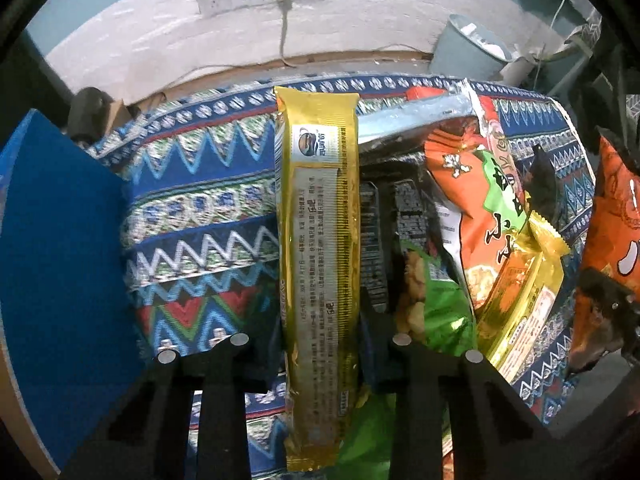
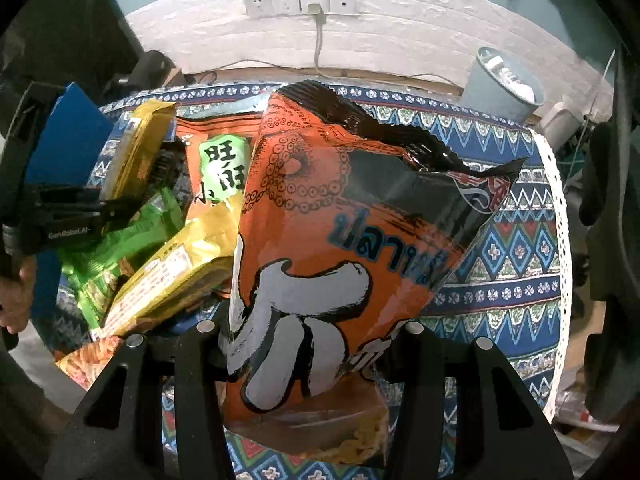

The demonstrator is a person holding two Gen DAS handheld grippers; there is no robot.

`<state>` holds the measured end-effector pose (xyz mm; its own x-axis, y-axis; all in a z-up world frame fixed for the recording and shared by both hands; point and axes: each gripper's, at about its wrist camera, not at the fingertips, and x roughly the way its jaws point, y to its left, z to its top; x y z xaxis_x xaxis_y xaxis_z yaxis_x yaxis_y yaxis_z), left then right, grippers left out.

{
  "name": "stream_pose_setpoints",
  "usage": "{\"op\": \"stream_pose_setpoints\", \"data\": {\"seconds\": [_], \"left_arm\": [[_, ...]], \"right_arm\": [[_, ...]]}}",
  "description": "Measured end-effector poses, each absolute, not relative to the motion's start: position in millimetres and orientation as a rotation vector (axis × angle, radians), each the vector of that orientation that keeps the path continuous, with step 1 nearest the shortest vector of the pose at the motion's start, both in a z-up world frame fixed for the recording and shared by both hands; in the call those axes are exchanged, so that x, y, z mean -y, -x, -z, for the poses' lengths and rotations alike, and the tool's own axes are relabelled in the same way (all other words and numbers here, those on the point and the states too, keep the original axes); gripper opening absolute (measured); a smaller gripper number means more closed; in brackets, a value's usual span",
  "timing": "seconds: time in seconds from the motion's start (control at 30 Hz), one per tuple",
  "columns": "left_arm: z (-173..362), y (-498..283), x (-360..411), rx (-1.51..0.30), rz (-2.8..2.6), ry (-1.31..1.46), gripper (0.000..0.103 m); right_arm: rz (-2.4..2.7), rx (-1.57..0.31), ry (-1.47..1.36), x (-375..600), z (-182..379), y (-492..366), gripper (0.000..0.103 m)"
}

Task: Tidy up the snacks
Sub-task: 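Lift the gold bar and orange bag and carry both over the box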

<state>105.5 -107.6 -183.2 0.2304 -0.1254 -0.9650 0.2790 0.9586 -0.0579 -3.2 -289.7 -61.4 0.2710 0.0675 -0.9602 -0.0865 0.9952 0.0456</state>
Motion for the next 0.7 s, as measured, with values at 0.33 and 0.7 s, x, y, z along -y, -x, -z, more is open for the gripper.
{"op": "stream_pose_setpoints", "data": {"seconds": [0.33, 0.7], "left_arm": [[141.7, -97.5, 90.0, -1.173, 0.214, -0.19, 0.032], [113.1, -72.6, 83.5, -1.082, 0.172, -0.262, 0.029]], "right_arm": [[-0.112, -1.248, 0.038, 280.9, 42.8, 6.3, 0.049], [-0.154, -1.182, 0.069, 258.7, 15.0, 10.7, 0.049]]}}
